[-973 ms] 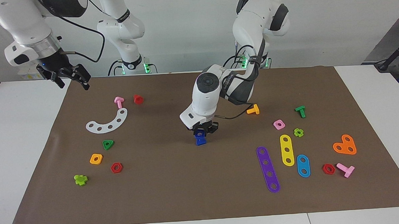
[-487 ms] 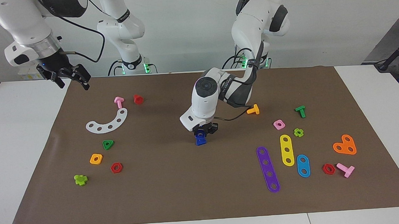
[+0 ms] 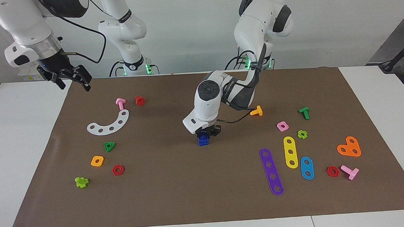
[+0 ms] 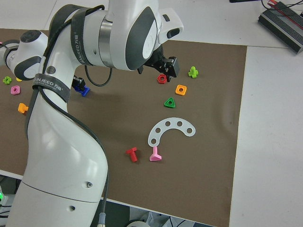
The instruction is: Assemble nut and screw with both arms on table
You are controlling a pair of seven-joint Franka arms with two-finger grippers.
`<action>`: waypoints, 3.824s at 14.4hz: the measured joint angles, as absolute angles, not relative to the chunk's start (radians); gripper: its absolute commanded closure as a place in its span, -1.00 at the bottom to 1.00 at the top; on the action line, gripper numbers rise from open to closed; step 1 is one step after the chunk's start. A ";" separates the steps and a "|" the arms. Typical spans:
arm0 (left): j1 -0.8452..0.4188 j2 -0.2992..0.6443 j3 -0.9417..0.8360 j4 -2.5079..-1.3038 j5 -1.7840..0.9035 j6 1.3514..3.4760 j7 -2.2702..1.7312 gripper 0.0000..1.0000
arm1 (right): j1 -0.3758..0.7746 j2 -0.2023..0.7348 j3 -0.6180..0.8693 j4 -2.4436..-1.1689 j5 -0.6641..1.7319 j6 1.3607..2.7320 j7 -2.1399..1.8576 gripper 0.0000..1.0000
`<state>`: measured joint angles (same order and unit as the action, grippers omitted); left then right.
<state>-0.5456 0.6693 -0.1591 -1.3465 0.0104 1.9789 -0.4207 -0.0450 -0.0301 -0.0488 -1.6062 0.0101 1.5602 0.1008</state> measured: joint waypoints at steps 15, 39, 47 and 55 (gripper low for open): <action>-0.536 0.668 -0.135 -1.341 0.017 2.016 -0.445 -1.00 | -0.045 -0.030 -0.049 -1.606 0.010 1.560 0.101 -1.00; -0.021 0.156 -0.136 -1.517 0.014 1.668 -0.097 -1.00 | -0.042 -0.033 -0.032 -1.584 0.005 1.560 0.100 -1.00; -0.021 0.070 -0.136 -1.528 0.014 1.633 -0.098 -1.00 | -0.042 -0.033 -0.033 -1.584 0.005 1.560 0.102 -1.00; -0.021 0.070 -0.136 -1.530 -0.019 1.629 -0.098 -1.00 | -0.003 -0.033 -0.056 -1.585 0.005 1.559 0.104 -1.00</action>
<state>-0.0207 0.0702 -0.1359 -1.5302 -0.0192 1.6292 -0.0977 -0.0033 -0.0327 -0.0562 -1.5845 0.0049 1.5594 0.1036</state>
